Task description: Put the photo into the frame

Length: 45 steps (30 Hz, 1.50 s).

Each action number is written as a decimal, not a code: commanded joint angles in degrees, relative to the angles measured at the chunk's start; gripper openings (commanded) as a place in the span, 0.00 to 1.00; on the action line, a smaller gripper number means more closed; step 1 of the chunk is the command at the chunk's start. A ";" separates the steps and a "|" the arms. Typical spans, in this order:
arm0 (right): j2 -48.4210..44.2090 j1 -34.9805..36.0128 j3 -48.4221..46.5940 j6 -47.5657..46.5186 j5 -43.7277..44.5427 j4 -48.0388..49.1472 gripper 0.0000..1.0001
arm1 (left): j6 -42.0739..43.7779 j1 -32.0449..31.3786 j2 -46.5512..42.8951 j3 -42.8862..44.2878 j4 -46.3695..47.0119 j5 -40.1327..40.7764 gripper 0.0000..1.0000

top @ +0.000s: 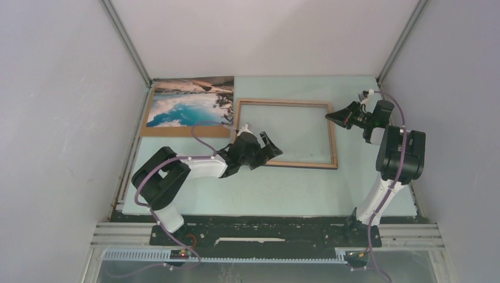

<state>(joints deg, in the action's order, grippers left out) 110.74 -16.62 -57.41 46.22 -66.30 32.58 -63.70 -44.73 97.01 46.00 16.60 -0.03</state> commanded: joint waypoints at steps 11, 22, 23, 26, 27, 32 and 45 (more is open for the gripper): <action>3.03 1.48 -2.31 4.34 -2.65 8.57 0.00 | 1.99 1.20 -0.72 1.90 0.80 -1.96 0.99; 5.43 1.42 -2.98 6.52 -4.10 12.27 0.00 | 10.57 1.53 -13.30 -3.00 -6.18 -6.55 0.98; 5.53 1.35 -3.06 6.35 -4.10 12.17 0.00 | 11.44 1.78 -15.12 -3.09 -7.31 -6.71 0.98; 5.63 1.20 -3.10 5.67 -4.10 10.98 0.00 | 12.88 3.86 -20.94 -3.24 -11.37 -6.78 0.98; 5.51 1.24 -3.14 5.26 -3.99 10.35 0.00 | 13.04 5.33 -22.77 -3.32 -12.42 -6.70 0.99; 3.96 1.24 -3.09 2.38 -1.80 2.91 0.15 | 13.46 17.52 -28.20 -2.87 -15.67 -6.82 1.00; -1.24 2.06 -10.49 -14.01 6.94 -32.17 0.36 | 13.13 32.00 -16.55 3.33 -14.59 -9.69 0.99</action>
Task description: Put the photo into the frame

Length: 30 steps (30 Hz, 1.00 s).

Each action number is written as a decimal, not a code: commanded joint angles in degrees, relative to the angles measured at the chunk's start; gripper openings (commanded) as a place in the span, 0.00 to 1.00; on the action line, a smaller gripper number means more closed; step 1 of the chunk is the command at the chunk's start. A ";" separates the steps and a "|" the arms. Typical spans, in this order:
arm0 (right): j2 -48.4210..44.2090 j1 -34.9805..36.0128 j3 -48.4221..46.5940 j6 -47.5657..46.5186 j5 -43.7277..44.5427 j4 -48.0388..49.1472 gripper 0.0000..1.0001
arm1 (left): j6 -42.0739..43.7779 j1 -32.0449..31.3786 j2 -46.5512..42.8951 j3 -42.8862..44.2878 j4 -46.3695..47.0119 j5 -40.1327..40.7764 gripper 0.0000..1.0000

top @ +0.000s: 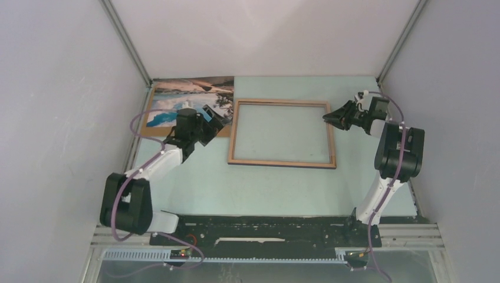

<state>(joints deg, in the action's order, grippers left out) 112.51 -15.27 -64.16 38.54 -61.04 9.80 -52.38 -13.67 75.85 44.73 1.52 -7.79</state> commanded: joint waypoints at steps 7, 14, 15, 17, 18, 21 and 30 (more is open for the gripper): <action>-1.77 1.03 -4.13 -8.11 -1.61 -6.79 0.13 | 2.68 1.44 14.68 9.19 1.65 -3.16 0.97; 0.77 1.87 -4.17 -5.62 -6.09 1.73 0.03 | 3.69 1.41 22.12 12.92 0.94 -6.46 0.92; 1.39 1.75 -4.21 -4.33 -6.97 3.54 0.00 | 3.77 1.43 22.69 13.09 0.90 -6.73 0.92; 2.04 1.73 -4.19 -2.36 -8.22 6.56 0.00 | 3.73 1.45 23.75 13.25 0.86 -7.29 0.92; 2.09 1.85 -4.16 -2.00 -8.60 7.38 0.00 | 3.57 1.45 24.38 13.36 0.81 -7.90 0.92; 2.01 2.08 -4.19 -1.34 -9.92 9.04 0.00 | 3.15 1.45 25.89 13.84 0.90 -9.70 0.91; 1.73 2.34 -4.14 9.94 -11.03 14.46 0.00 | 2.26 1.45 27.24 12.61 2.82 -12.07 0.89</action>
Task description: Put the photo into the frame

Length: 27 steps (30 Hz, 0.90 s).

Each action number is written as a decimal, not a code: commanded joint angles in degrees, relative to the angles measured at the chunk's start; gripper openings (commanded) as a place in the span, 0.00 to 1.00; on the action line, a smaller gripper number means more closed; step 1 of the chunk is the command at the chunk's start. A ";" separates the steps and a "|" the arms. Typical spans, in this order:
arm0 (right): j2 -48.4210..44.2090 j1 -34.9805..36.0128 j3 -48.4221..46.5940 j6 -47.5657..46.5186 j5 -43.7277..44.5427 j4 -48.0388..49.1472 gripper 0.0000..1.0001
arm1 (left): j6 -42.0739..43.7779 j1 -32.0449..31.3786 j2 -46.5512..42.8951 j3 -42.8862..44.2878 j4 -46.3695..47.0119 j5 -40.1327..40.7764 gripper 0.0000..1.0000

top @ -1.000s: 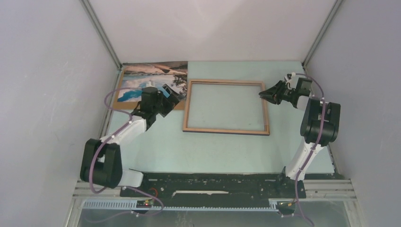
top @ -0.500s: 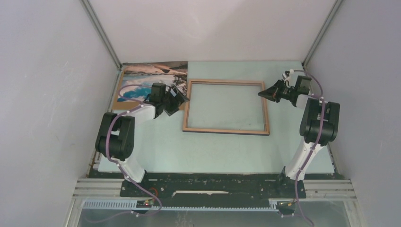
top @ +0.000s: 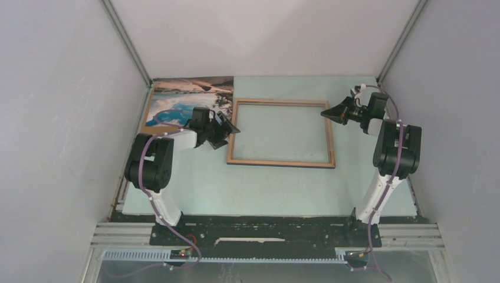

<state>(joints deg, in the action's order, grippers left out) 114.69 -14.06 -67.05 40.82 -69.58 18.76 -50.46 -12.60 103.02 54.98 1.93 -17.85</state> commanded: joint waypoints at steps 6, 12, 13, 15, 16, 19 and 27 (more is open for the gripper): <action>-1.05 1.01 -1.29 14.36 -1.11 5.63 0.00 | -0.77 0.28 -0.32 1.14 4.53 -2.84 0.88; -2.45 1.32 -1.29 17.54 -0.50 5.56 0.00 | -2.72 0.27 0.99 1.08 6.42 -4.69 0.88; -2.72 1.25 -1.28 18.64 -0.61 6.45 0.00 | -2.85 0.29 1.09 1.09 6.56 -4.74 0.88; -3.39 1.23 -1.32 20.65 -0.66 8.33 0.00 | -3.04 0.30 1.17 1.07 6.72 -4.79 0.88; -3.68 1.23 -1.31 22.04 -0.77 9.65 0.00 | -3.07 0.30 1.12 1.09 6.76 -4.79 0.88; -4.33 1.15 -1.28 24.44 -1.06 12.22 0.00 | -3.29 0.30 1.04 1.01 7.00 -4.83 0.88; -6.37 2.04 -2.61 24.73 -1.03 11.17 0.00 | -4.34 0.13 0.24 0.61 8.10 -5.53 0.89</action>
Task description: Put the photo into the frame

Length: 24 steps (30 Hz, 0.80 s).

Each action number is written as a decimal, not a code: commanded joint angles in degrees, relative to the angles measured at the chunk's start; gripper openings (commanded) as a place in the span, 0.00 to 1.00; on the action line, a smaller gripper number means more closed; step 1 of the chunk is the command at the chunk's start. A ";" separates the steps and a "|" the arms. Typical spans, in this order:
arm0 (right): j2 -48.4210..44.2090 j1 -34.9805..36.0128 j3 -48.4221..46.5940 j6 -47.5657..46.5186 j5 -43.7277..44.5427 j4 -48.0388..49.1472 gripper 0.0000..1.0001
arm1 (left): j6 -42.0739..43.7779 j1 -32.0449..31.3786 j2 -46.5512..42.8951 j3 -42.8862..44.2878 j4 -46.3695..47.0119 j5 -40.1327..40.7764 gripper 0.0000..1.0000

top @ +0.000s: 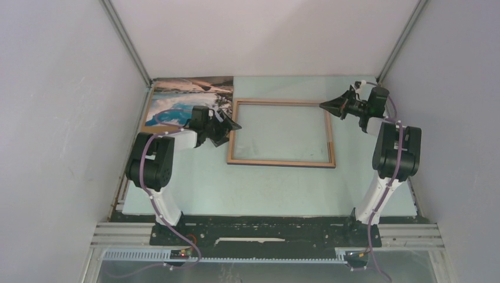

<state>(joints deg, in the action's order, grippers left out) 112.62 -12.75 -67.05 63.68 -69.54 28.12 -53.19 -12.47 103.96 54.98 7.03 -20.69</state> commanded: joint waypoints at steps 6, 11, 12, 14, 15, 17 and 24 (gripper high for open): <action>-4.45 1.70 -4.23 -0.11 -0.55 -1.66 0.00 | -2.03 -0.01 -1.73 -0.10 3.74 -2.63 0.90; -5.37 1.77 -4.42 0.48 -0.38 -1.89 0.00 | -1.02 -0.02 -3.71 -0.75 3.60 -1.46 0.91; -5.71 1.77 -4.67 -0.01 -0.23 -2.81 0.00 | -0.54 -0.06 -4.32 -0.69 3.10 -0.82 0.91; -6.48 1.83 -5.46 -2.83 0.45 -7.52 0.00 | 1.54 -0.29 -6.33 -0.38 1.06 1.57 0.92; -6.87 1.85 -5.96 -4.70 0.72 -9.89 0.00 | 2.99 -0.56 -7.76 0.03 -0.14 2.99 0.92; -7.29 1.81 -7.39 -9.30 1.31 -15.76 0.00 | 5.57 -1.45 -10.65 0.55 -2.54 5.66 0.93; -8.51 -1.04 -10.97 -23.94 5.72 -36.81 0.01 | 7.86 -3.47 -16.83 1.83 -5.35 6.70 0.94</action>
<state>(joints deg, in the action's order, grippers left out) 107.79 -11.86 -75.05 50.09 -66.32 5.34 -48.36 -15.00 90.70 54.92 3.25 -15.53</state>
